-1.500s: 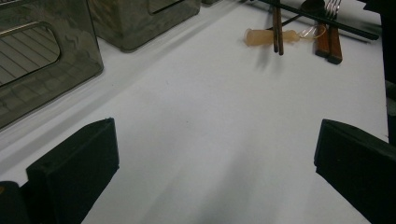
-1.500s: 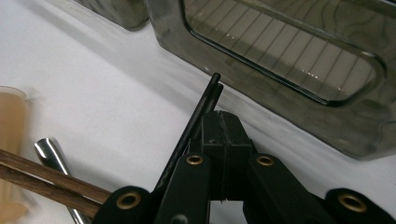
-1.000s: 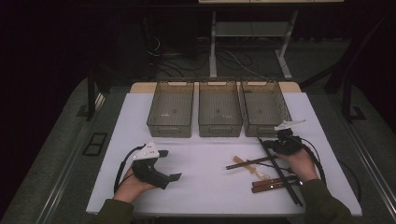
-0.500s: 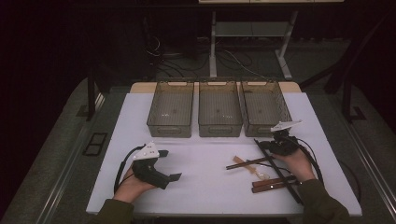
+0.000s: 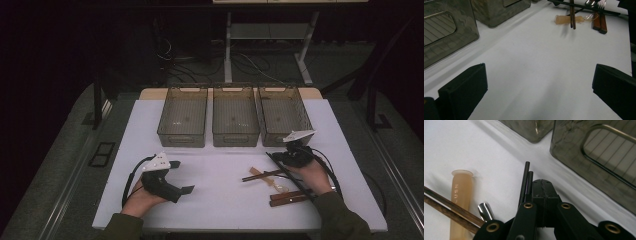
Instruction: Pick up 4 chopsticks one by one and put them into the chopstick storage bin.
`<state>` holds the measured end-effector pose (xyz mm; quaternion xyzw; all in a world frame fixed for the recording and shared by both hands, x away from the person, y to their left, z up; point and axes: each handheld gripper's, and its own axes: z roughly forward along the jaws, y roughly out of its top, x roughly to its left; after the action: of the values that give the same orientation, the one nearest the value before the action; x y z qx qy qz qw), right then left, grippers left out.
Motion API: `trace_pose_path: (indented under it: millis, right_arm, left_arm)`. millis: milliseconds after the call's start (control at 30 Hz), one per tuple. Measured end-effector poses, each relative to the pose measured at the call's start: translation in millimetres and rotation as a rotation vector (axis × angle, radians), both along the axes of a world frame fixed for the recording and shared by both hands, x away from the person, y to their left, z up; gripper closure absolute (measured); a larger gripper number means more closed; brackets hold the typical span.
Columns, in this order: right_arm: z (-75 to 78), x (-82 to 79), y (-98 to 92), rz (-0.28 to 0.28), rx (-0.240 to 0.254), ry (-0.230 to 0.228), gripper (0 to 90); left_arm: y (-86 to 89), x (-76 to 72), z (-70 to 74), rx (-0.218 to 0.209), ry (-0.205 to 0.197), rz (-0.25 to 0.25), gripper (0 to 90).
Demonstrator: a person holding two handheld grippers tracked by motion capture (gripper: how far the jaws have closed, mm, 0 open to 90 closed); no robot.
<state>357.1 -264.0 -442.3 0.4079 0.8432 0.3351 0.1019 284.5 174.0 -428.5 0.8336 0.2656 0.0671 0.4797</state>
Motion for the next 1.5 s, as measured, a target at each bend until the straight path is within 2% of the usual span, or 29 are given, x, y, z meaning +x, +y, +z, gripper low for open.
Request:
trace_pose_path:
  millis: [233,500,600,633,733,867,967,1000,1067,1300,1500]
  right_arm:
    - [-0.2,-0.7,2.0,0.012,-0.002,0.0,89.8]
    - [3.0,-0.2,-3.8,-0.01,0.017,-0.01,87.8]
    - [7.2,-0.5,-9.5,-0.029,0.052,-0.017,79.2]
    - [7.2,-0.5,-9.5,-0.029,0.052,-0.017,79.2]
    - [13.5,-3.2,-17.0,-0.053,0.093,-0.03,65.9]
    - [23.0,-11.5,-27.9,-0.06,0.139,-0.048,60.3]
    - [26.2,-17.8,-33.6,-0.056,0.142,-0.049,55.7]
    - [28.6,-24.8,-38.6,-0.061,0.137,-0.044,52.3]
    - [29.6,-28.6,-41.2,-0.049,0.137,-0.042,53.0]
    - [32.8,-59.8,-48.4,-0.011,0.127,-0.04,53.6]
    - [28.5,-79.7,-54.6,0.005,0.115,-0.009,66.2]
  left_arm:
    - [0.0,-0.2,0.0,0.0,-0.001,-0.001,0.0]
    - [-0.3,-0.1,-0.5,0.004,-0.002,0.001,0.0]
    - [-0.7,-0.8,-0.4,0.008,-0.001,-0.003,0.0]
    - [-0.7,-0.8,-0.4,0.008,-0.001,-0.003,0.0]
    - [-0.7,-1.4,-0.8,0.007,-0.003,-0.004,0.0]
    - [0.2,-2.7,-0.9,0.006,-0.001,-0.002,0.0]
    - [0.8,-3.0,-1.0,0.006,-0.002,-0.003,0.0]
    - [1.1,-3.2,-1.1,0.007,-0.001,-0.003,0.0]
    - [1.3,-3.3,-1.0,0.008,-0.001,-0.003,0.0]
    - [2.6,-4.0,-1.0,0.003,-0.001,-0.004,0.0]
    - [1.9,-4.7,-1.0,0.005,-0.002,-0.008,0.0]
